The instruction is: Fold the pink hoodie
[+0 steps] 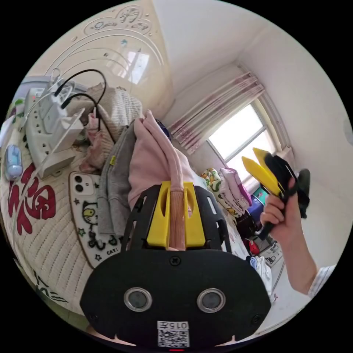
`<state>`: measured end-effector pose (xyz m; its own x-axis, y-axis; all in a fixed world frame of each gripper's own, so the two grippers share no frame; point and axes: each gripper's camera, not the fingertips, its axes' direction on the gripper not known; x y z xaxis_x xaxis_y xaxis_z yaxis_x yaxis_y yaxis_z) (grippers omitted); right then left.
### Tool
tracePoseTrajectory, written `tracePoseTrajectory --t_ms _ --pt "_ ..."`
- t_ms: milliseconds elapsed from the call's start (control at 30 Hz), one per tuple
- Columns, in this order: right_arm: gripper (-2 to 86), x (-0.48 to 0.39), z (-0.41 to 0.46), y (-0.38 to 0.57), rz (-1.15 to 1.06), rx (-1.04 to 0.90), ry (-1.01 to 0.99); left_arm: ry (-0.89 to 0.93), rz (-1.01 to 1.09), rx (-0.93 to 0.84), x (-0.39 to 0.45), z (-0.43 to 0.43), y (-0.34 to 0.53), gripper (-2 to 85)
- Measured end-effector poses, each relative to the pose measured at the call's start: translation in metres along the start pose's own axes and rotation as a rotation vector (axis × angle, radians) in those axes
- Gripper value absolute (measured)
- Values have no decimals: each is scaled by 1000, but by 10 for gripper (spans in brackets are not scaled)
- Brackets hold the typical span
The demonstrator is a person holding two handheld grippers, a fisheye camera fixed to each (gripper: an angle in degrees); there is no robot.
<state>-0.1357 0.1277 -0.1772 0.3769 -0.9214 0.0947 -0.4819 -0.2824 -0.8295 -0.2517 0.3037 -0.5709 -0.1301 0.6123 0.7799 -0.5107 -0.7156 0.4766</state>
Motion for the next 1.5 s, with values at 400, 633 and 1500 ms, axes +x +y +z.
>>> tracePoseTrajectory --t_ms 400,633,1500 --pt "200 -16 207 -89 -87 -439 389 286 272 -161 79 36 43 54" --pt "72 6 233 -64 -144 -542 512 371 373 -280 112 66 72 61" --pt "71 56 -164 116 278 -370 323 890 204 -499 118 187 131 138"
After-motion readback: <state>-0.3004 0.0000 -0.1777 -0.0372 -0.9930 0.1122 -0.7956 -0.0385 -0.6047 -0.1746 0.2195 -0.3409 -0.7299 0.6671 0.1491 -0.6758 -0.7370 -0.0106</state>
